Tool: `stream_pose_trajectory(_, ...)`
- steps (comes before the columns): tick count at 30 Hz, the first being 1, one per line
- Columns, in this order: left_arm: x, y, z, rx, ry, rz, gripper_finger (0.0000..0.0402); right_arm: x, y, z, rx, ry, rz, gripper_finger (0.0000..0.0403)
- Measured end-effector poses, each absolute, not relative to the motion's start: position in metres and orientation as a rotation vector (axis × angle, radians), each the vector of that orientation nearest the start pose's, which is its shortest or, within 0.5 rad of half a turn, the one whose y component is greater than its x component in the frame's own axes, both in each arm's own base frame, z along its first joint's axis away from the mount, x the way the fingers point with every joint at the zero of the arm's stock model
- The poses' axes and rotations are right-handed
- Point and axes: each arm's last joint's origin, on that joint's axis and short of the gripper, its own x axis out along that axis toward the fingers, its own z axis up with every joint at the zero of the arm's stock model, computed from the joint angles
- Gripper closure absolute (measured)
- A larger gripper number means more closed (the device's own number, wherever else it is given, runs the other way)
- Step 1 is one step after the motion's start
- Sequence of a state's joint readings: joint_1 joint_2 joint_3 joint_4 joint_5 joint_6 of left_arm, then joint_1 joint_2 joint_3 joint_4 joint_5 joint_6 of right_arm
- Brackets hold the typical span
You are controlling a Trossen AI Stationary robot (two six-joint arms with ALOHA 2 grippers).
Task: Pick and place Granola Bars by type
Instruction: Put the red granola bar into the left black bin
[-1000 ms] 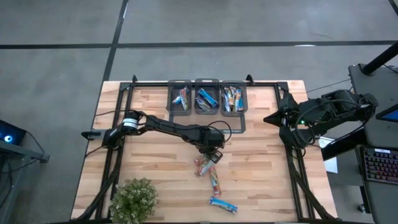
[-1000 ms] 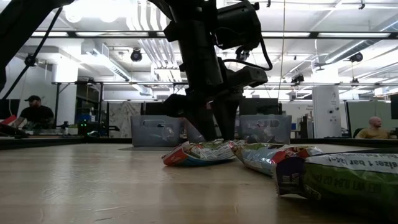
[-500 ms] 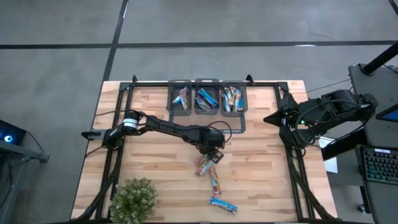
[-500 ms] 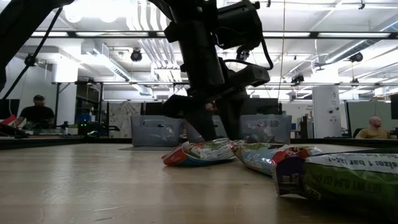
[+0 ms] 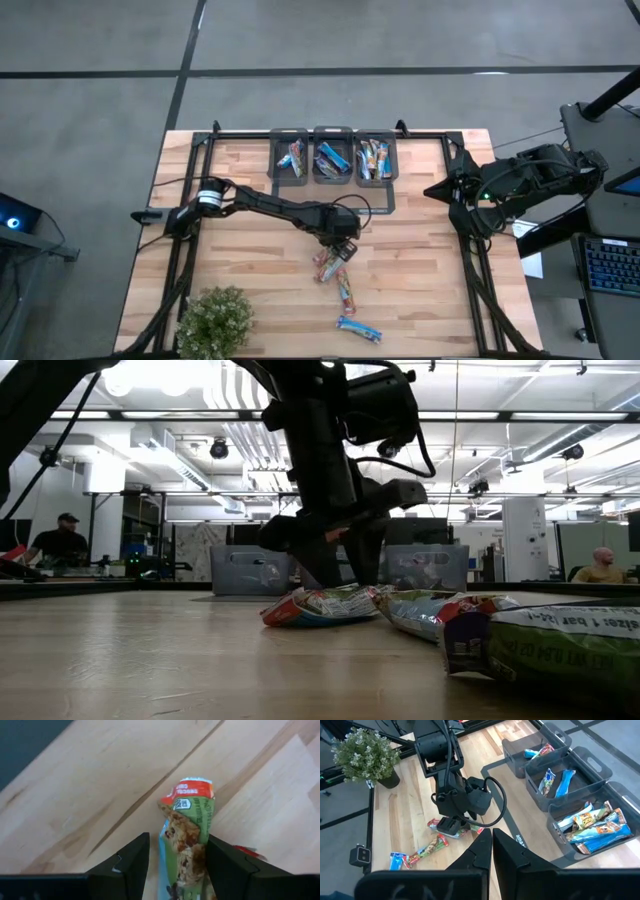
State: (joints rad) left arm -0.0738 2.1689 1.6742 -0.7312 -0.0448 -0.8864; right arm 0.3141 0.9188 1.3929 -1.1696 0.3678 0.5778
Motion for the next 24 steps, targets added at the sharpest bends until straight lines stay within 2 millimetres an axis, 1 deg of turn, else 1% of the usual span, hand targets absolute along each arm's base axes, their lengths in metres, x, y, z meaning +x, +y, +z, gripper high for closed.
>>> stream_pose_trajectory(8, 0.4403, -0.0307, 0.1586, -0.685, 1.152, 0.530, 0.0236, 0.1203, 0.0281, 0.4178, 0.327, 0.615, -0.238, 0.0394)
stream_pose_trajectory(24, 0.4427, -0.0333, 0.1617, -0.699, 1.150, 0.512, 0.0236, 0.1204, 0.0281, 0.4178, 0.341, 0.613, -0.244, 0.0394)
